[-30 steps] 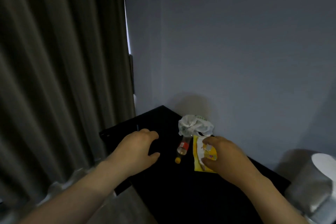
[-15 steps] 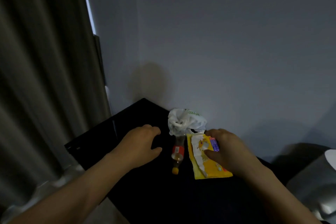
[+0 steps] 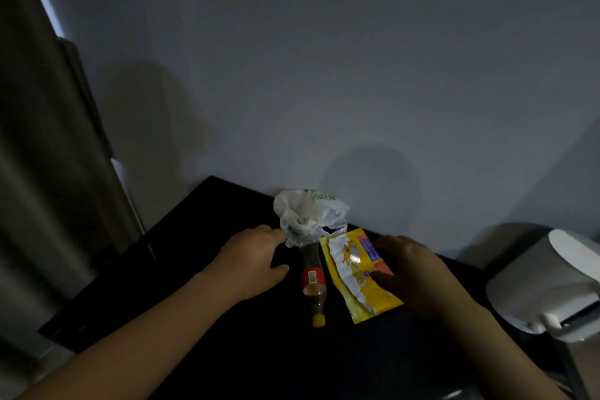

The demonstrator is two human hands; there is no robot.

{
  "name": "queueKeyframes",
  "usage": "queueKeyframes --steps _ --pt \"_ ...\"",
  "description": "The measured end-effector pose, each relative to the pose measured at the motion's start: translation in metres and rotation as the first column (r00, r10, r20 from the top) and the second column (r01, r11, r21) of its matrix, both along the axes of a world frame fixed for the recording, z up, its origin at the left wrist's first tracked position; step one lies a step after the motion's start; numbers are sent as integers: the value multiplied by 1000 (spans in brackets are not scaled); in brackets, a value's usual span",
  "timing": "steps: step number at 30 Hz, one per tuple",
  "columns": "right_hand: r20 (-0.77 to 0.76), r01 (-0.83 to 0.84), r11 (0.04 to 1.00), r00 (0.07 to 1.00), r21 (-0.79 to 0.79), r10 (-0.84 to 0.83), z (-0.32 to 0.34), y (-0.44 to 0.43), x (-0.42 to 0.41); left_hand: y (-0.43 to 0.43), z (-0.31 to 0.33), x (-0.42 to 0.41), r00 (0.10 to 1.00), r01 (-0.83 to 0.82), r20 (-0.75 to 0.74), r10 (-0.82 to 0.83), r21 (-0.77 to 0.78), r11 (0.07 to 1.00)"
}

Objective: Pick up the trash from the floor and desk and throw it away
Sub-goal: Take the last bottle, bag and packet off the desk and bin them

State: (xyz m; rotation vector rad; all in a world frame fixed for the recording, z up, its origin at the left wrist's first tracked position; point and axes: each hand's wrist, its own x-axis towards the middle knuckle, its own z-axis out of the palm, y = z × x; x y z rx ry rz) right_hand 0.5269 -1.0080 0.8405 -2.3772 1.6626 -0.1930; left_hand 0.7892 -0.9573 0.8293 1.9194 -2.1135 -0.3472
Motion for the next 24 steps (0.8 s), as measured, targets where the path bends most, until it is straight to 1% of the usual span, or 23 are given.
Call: queueKeyframes --steps 5,9,13,20,24 --pt "-19 24 999 1000 24 -23 -21 -25 9 -14 -26 11 1000 8 -8 -7 109 994" --pt "-24 14 998 1000 69 -12 -47 -50 13 -24 -49 14 999 -20 -30 26 175 984" --pt "8 -11 994 1000 106 10 -69 -90 17 -38 -71 11 998 -42 -28 51 259 965" --pt "64 -83 989 995 119 75 -108 -189 41 -70 -105 11 991 -99 -46 128 395 913" --pt "140 -91 985 988 143 71 -138 -240 69 -90 -118 20 985 -128 -53 166 430 894"
